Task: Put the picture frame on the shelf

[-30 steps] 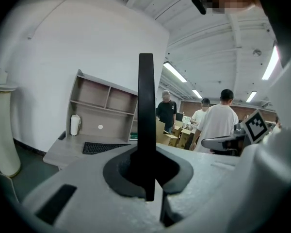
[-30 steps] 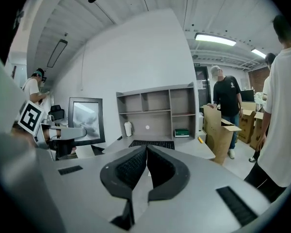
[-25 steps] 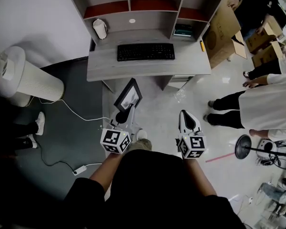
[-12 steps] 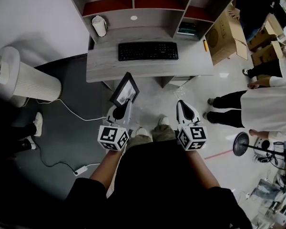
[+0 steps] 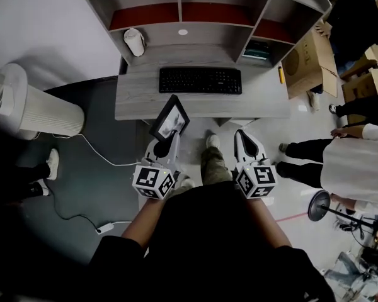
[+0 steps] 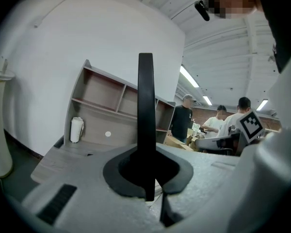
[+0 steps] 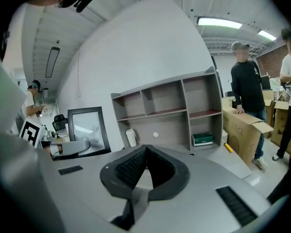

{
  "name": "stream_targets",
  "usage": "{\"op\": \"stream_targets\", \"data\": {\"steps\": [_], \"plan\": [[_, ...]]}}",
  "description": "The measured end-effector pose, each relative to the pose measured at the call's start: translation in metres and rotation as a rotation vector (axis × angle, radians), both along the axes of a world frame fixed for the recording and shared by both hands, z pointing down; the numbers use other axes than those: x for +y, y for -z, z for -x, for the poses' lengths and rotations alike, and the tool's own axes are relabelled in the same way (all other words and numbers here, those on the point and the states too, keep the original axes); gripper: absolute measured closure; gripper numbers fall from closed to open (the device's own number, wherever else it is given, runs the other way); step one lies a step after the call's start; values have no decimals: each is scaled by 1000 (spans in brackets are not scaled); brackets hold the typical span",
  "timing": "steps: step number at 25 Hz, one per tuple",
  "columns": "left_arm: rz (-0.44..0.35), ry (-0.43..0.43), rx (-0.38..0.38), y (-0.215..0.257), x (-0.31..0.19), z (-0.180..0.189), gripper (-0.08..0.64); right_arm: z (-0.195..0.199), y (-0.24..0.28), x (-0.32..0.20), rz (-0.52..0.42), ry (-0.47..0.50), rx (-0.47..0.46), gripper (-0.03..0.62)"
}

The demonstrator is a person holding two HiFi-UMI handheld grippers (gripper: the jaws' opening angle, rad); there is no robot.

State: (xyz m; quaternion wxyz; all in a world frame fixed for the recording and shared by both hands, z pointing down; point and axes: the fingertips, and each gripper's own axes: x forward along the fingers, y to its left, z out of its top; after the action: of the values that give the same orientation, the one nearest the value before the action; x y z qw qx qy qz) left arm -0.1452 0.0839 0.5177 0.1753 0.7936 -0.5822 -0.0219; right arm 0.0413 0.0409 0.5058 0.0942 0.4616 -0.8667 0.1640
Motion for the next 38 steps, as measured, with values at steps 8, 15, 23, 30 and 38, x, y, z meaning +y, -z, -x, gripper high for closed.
{"op": "stream_targets", "data": {"steps": [8,15,23,30,38], "plan": [[15,-14,-64,11,-115,-12,535,-5,17,-118,-59,22,10,579],[-4,22,-82,29,-189,-8,535,-24,13,-189,-67,12,34,579],[26,41,-97,29,-246,-18,535,-31,9,-254,-27,31,-2,580],[17,61,-124,34,-285,-25,535,-30,9,-299,-30,89,-6,579],[65,-2,-156,6,-291,-46,535,-32,-9,-309,13,105,8,580]]}}
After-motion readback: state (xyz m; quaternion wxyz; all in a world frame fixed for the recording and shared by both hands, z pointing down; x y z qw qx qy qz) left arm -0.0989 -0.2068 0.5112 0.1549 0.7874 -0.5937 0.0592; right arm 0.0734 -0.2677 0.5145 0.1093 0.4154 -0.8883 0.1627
